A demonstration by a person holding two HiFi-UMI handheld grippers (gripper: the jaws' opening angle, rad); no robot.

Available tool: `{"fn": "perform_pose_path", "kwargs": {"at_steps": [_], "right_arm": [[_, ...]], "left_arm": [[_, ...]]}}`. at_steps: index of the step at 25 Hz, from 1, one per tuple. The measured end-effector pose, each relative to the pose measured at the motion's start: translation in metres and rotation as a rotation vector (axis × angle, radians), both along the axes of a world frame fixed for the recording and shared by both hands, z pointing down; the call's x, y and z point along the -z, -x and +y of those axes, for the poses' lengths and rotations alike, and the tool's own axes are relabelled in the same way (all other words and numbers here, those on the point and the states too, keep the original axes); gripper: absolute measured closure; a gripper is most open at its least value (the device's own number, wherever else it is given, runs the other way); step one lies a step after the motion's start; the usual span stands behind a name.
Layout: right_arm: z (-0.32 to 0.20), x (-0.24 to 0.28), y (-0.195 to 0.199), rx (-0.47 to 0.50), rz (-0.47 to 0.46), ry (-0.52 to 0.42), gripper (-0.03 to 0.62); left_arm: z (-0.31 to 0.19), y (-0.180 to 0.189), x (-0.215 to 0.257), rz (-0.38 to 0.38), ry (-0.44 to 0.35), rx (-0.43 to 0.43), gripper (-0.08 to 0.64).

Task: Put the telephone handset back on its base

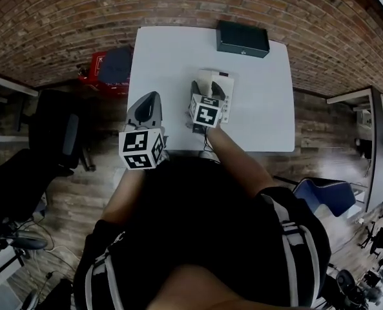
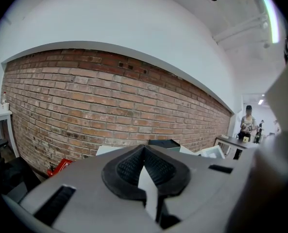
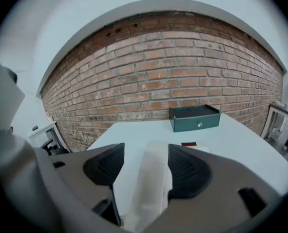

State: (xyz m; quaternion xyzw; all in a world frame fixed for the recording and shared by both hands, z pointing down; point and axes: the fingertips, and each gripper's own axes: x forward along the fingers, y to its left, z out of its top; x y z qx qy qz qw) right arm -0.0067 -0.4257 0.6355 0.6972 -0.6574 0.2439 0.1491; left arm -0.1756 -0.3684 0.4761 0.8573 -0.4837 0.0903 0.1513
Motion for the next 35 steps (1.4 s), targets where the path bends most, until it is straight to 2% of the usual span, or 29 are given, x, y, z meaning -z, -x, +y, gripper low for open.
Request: {"fn": "perform_pose_path", "kwargs": {"at_steps": [4,5,6,7,9,11,15,19,27,35], "right_arm": [[0.004,0.068,-0.011,0.026,-0.018,-0.21,0.351],[0.007,0.09,-0.015,0.032,-0.02,-0.276,0.378],[0.011,0.114,-0.02,0.034,-0.019,-0.346,0.493],[0.017,0.137,-0.026,0.03,-0.012,-0.413,0.535],[0.027,0.179,-0.04,0.015,0.024,-0.517,0.576],[0.035,0.207,-0.05,0.022,0.048,-0.567,0.592],[0.05,0.238,-0.057,0.075,0.065,-0.613,0.595],[0.068,0.254,-0.067,0.084,0.076,-0.643,0.595],[0.077,0.231,-0.085,0.05,0.08,-0.574,0.595],[0.076,0.221,-0.087,0.044,0.064,-0.548,0.595]], "left_arm": [[-0.007,-0.012,-0.001,0.009,-0.001,-0.014,0.563],[-0.009,-0.016,0.0,0.011,-0.002,-0.019,0.563],[-0.01,-0.02,0.001,0.014,-0.004,-0.026,0.563],[-0.011,-0.025,0.003,0.016,-0.007,-0.033,0.563],[-0.013,-0.035,0.007,0.02,-0.016,-0.051,0.563],[-0.016,-0.044,0.01,0.024,-0.025,-0.066,0.563],[-0.02,-0.06,0.013,0.027,-0.035,-0.094,0.563],[-0.019,-0.075,0.019,0.026,-0.049,-0.122,0.563],[-0.018,-0.095,0.036,0.044,-0.108,-0.146,0.563],[-0.018,-0.101,0.033,0.03,-0.095,-0.162,0.563]]}}
